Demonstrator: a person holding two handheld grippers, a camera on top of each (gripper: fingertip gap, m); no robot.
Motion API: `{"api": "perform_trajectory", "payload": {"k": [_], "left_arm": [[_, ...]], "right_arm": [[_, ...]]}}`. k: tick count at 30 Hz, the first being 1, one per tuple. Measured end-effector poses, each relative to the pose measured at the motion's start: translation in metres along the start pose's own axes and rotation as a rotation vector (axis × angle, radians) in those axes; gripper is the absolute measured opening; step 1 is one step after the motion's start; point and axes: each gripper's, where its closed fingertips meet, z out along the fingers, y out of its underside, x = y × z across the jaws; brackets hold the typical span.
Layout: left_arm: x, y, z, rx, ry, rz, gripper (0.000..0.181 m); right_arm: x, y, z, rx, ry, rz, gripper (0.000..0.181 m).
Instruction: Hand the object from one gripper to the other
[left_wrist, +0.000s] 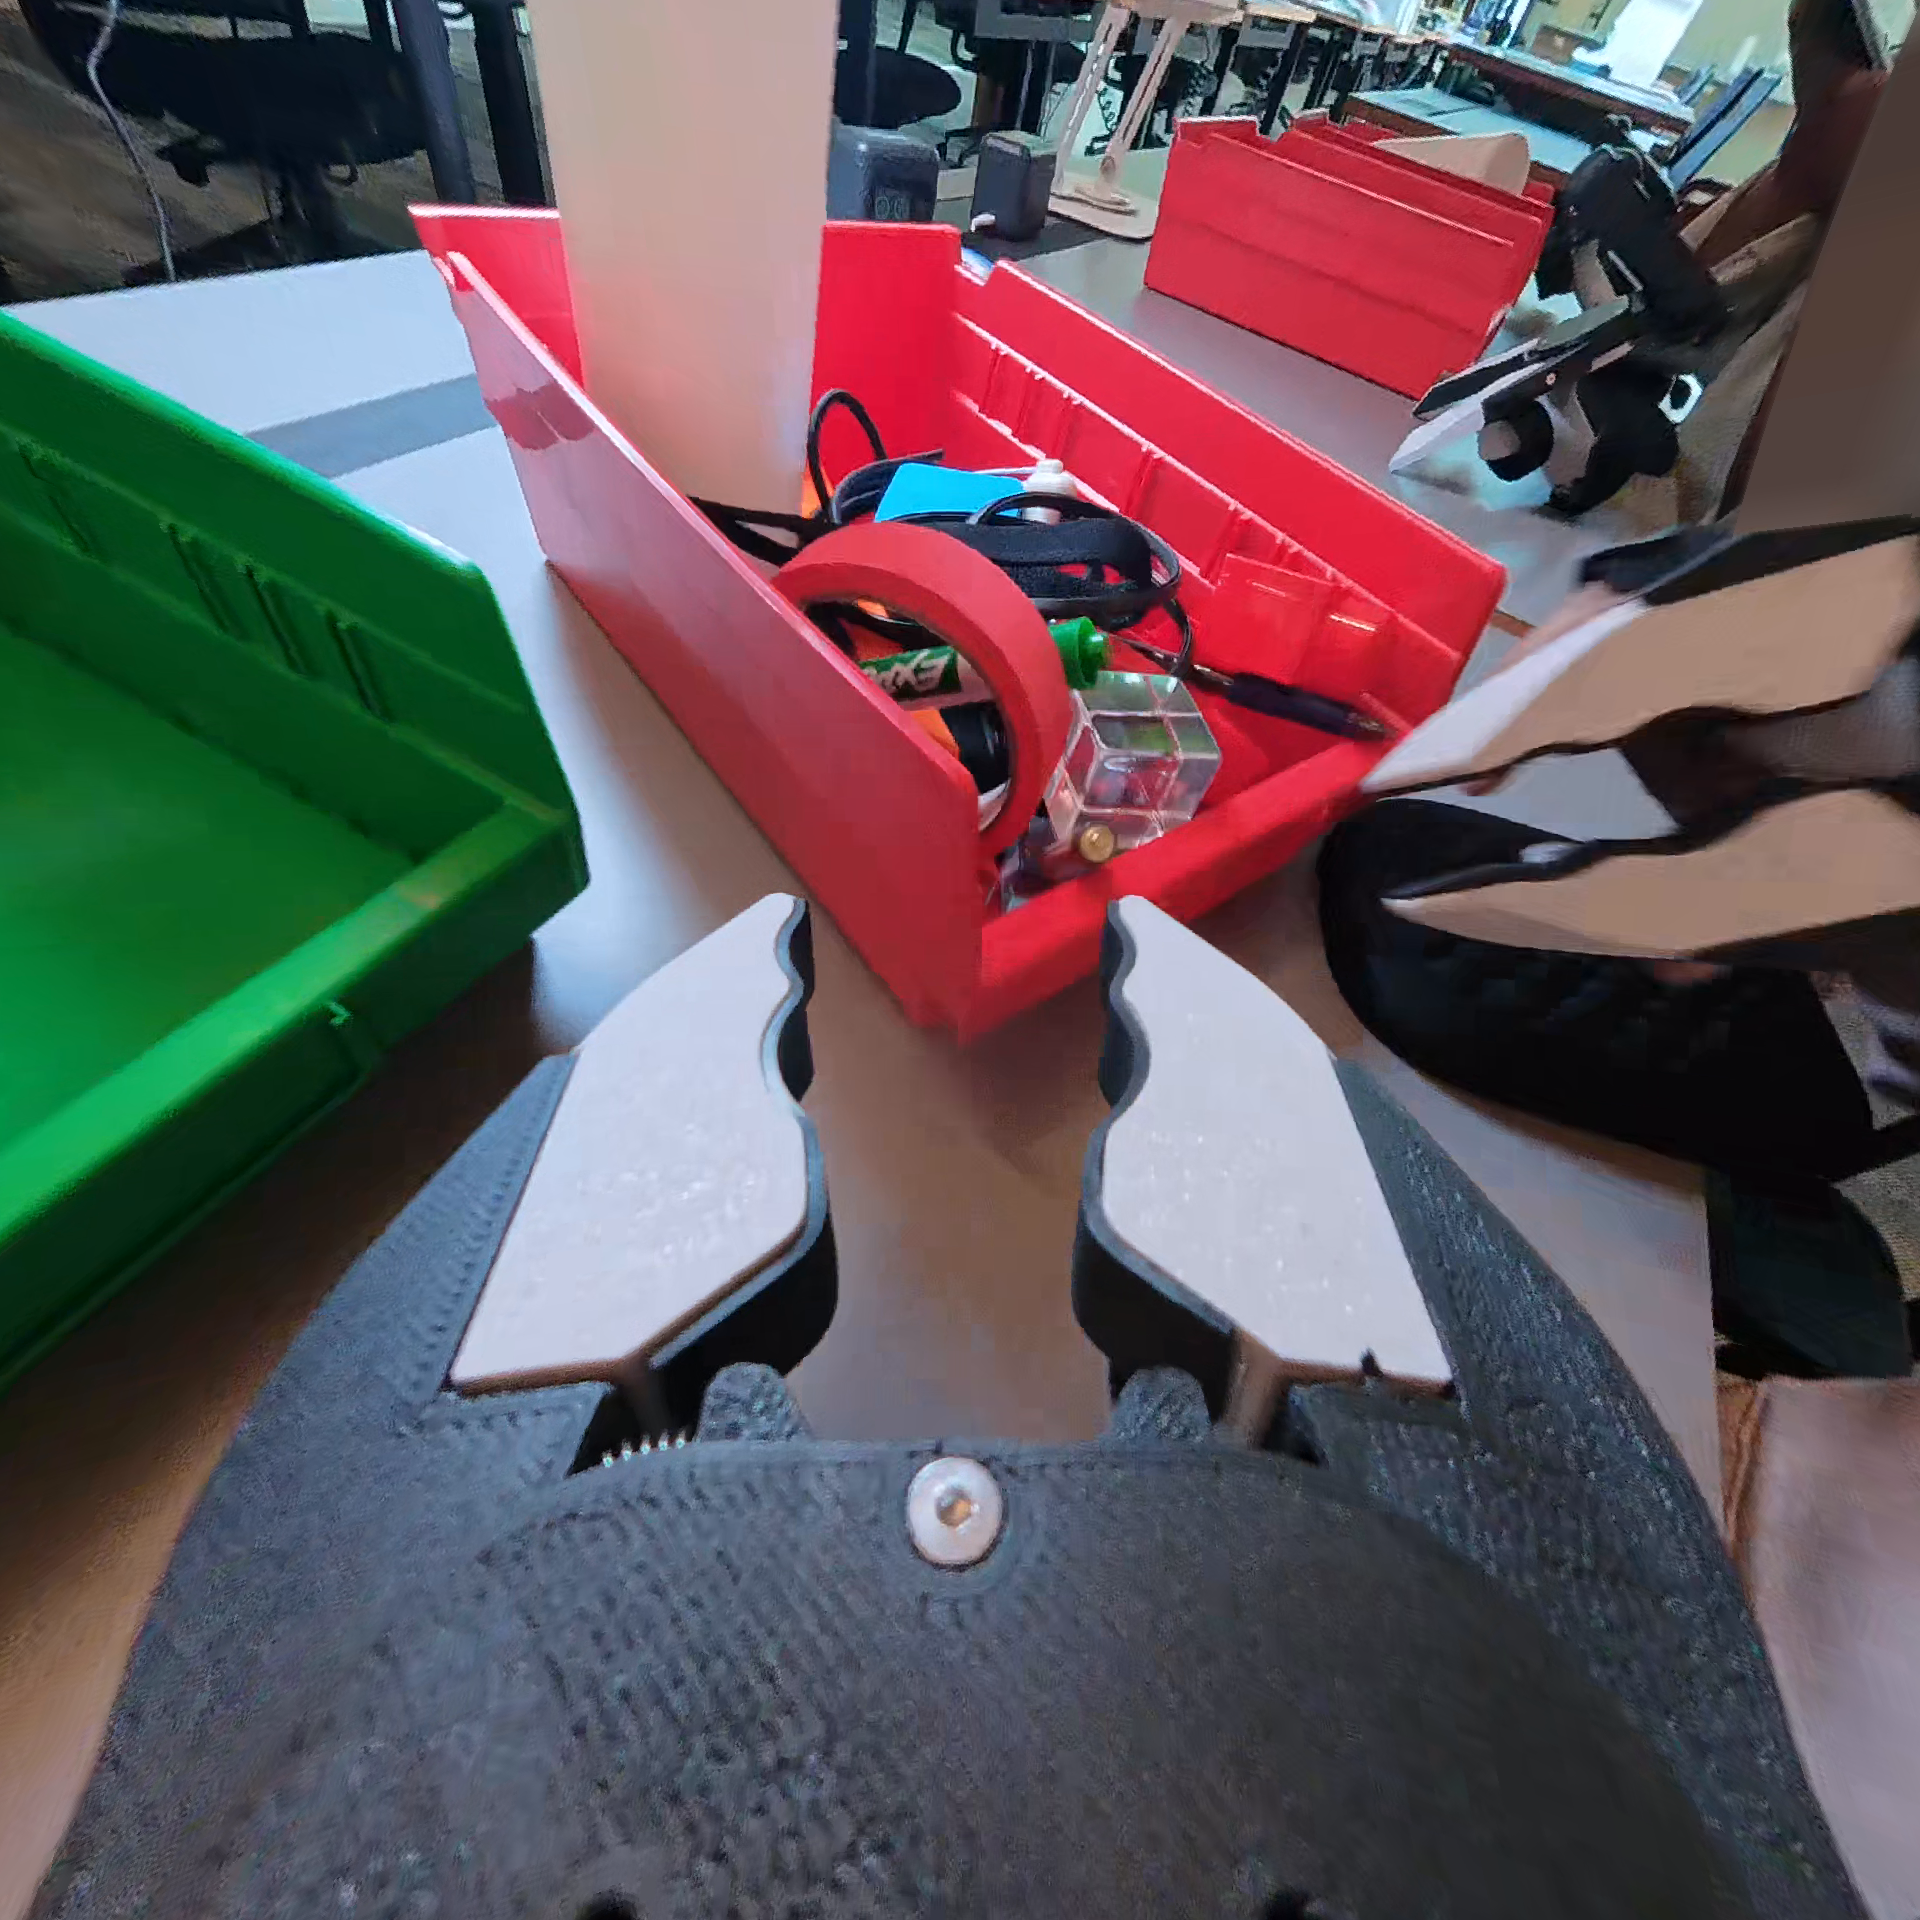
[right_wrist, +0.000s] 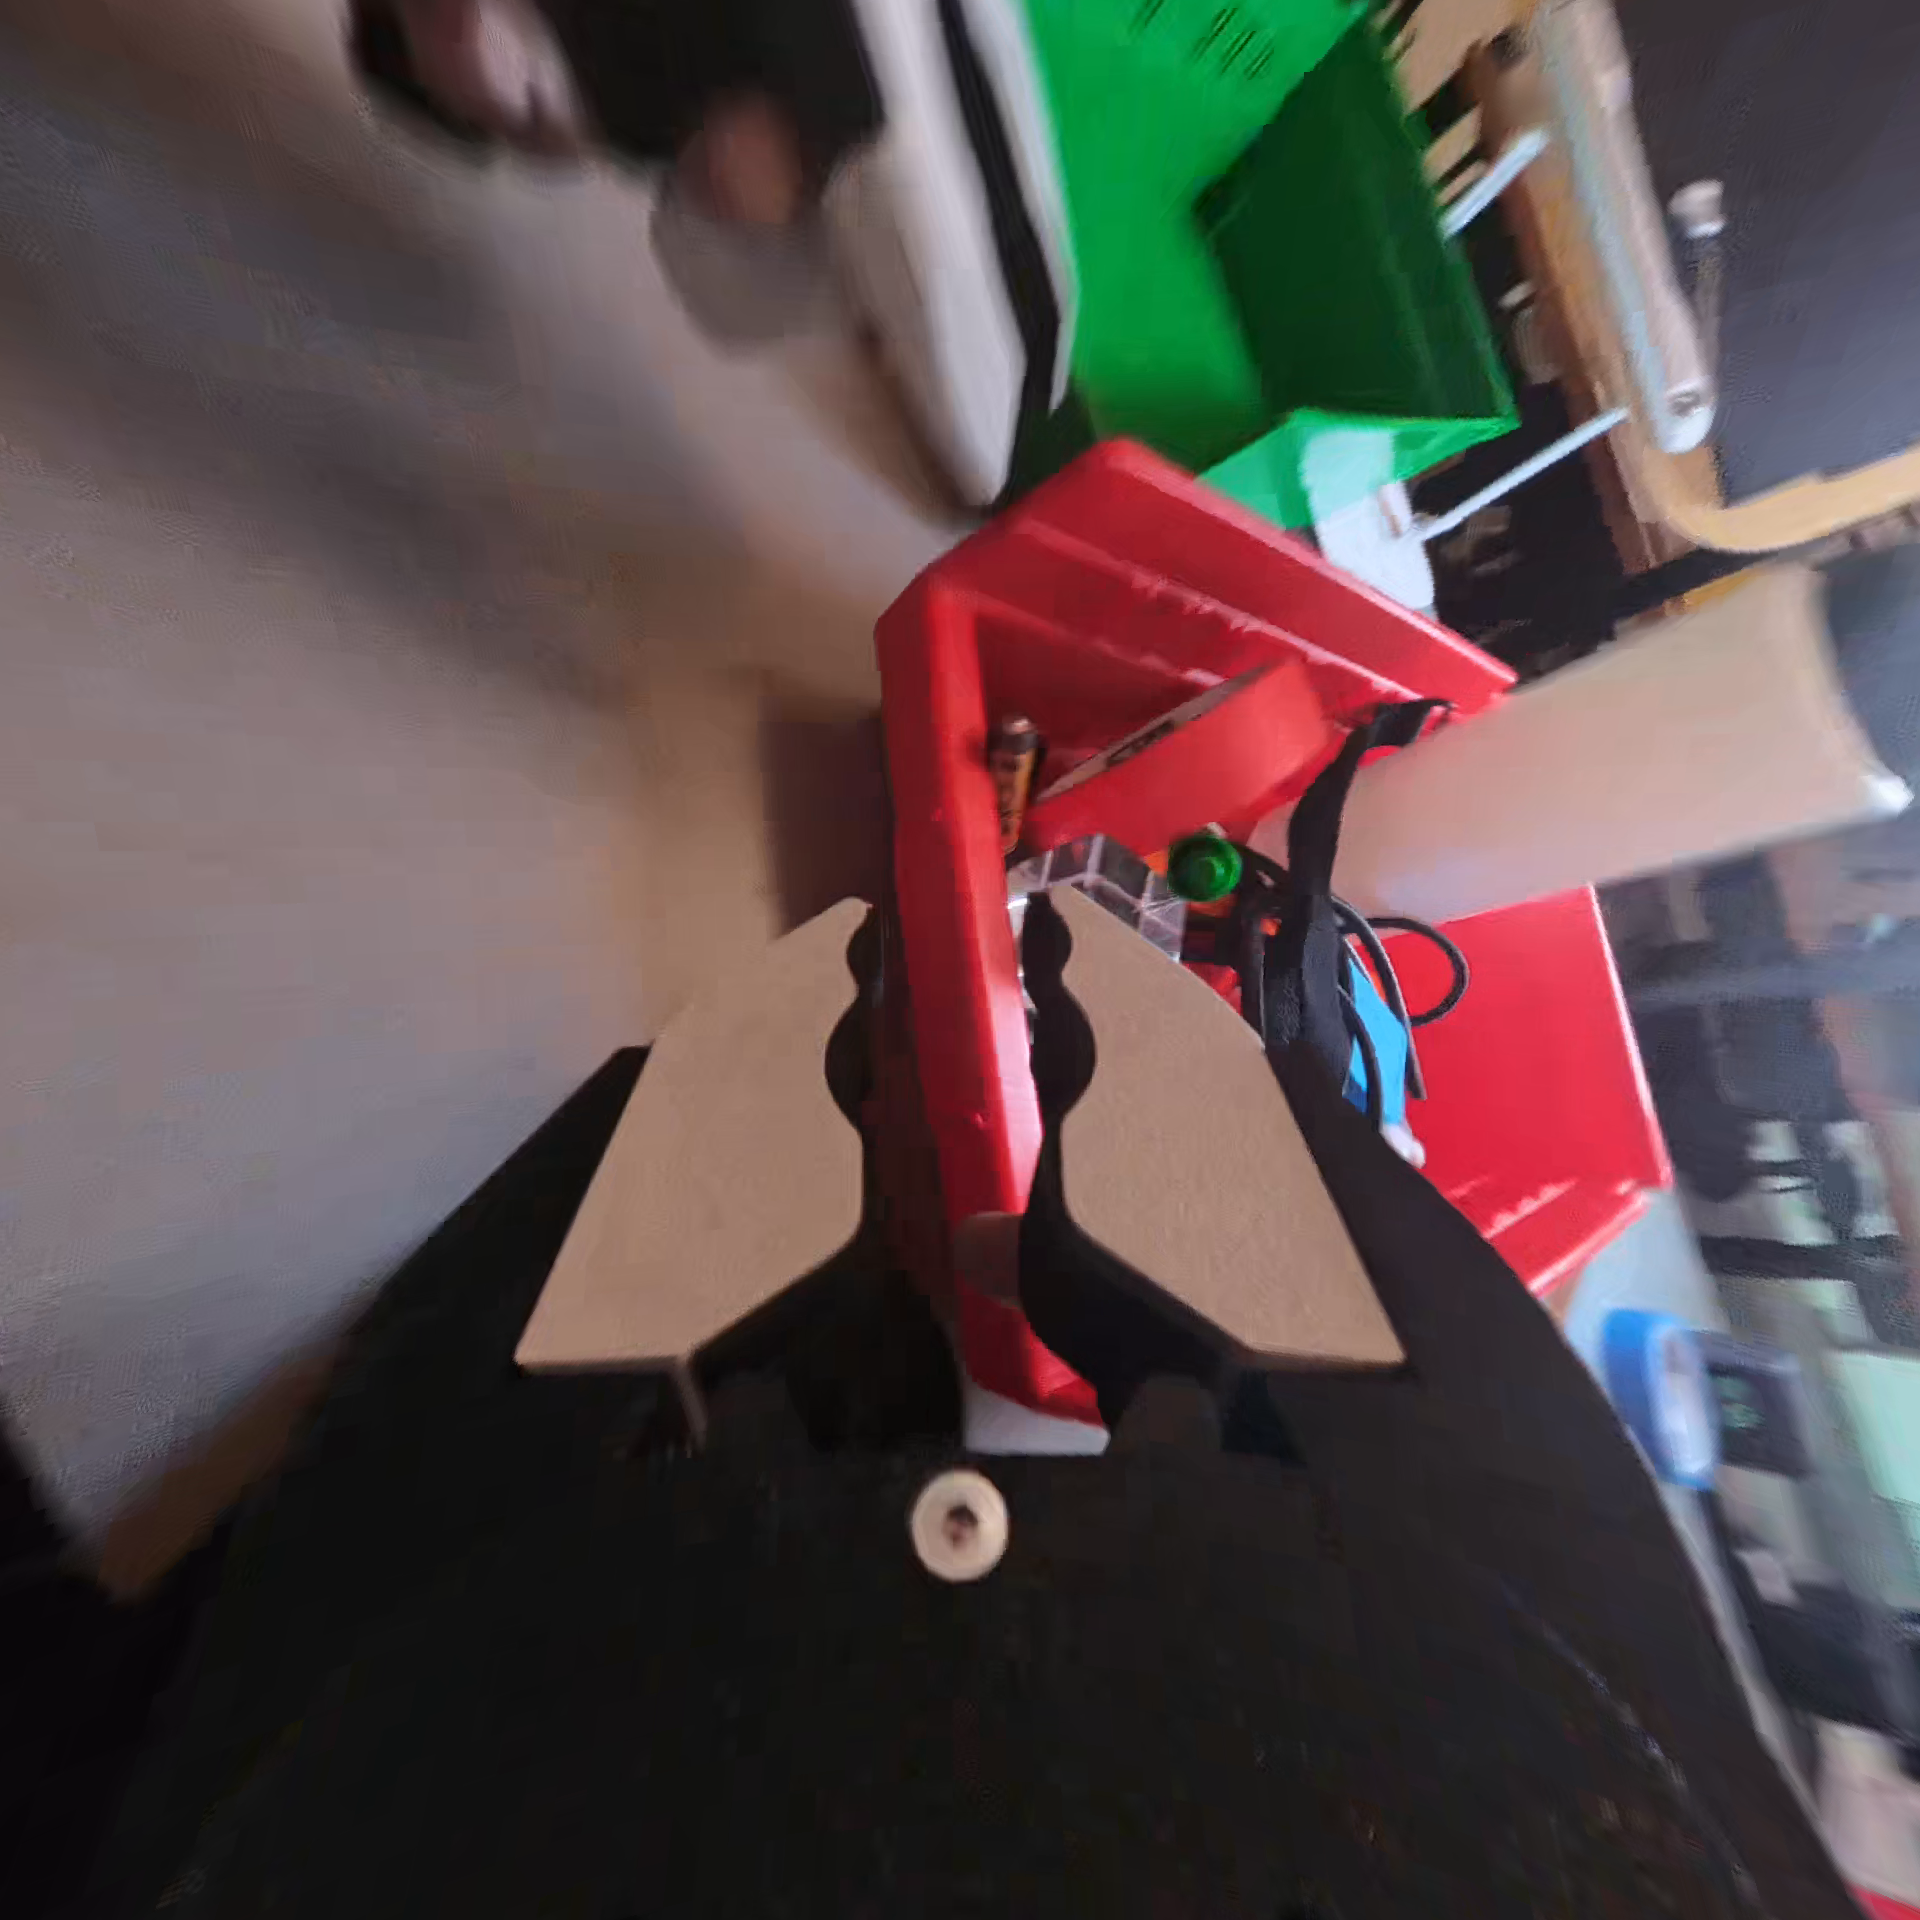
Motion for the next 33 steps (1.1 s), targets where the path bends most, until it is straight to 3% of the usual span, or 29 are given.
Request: {"api": "perform_trajectory", "payload": {"k": [2, 5, 7, 10, 14, 20, 26, 33], "left_arm": [[0.005, 0.003, 0.007, 0.007, -0.005, 0.001, 0.051], [0.002, 0.004, 0.017, 0.008, -0.070, 0.075, 0.045], [0.003, 0.002, 0.023, 0.012, -0.085, 0.092, 0.041], [-0.003, -0.001, 0.032, 0.015, -0.140, 0.126, 0.028], [-0.009, -0.002, 0.043, 0.015, -0.192, 0.179, 0.023], [-0.007, -0.005, 0.045, -0.009, -0.219, 0.334, 0.020], [0.014, -0.028, 0.022, 0.066, -0.219, 0.445, 0.013], [0.039, -0.068, -0.031, 0.206, -0.275, 0.519, 0.012]], "right_arm": [[0.020, -0.003, -0.034, 0.117, 0.079, 0.244, 0.034], [0.063, 0.046, -0.067, 0.149, 0.312, 0.550, 0.043], [0.070, 0.081, -0.068, 0.118, 0.346, 0.717, 0.048], [0.063, 0.101, -0.044, 0.083, 0.272, 0.834, 0.052], [0.061, 0.107, -0.011, 0.007, 0.213, 0.827, 0.032], [0.068, 0.111, -0.013, -0.084, 0.367, 0.703, 0.017], [0.061, 0.090, -0.045, -0.054, 0.473, 0.642, 0.012], [0.085, 0.014, -0.106, 0.087, 0.588, 0.512, 0.011]]}}
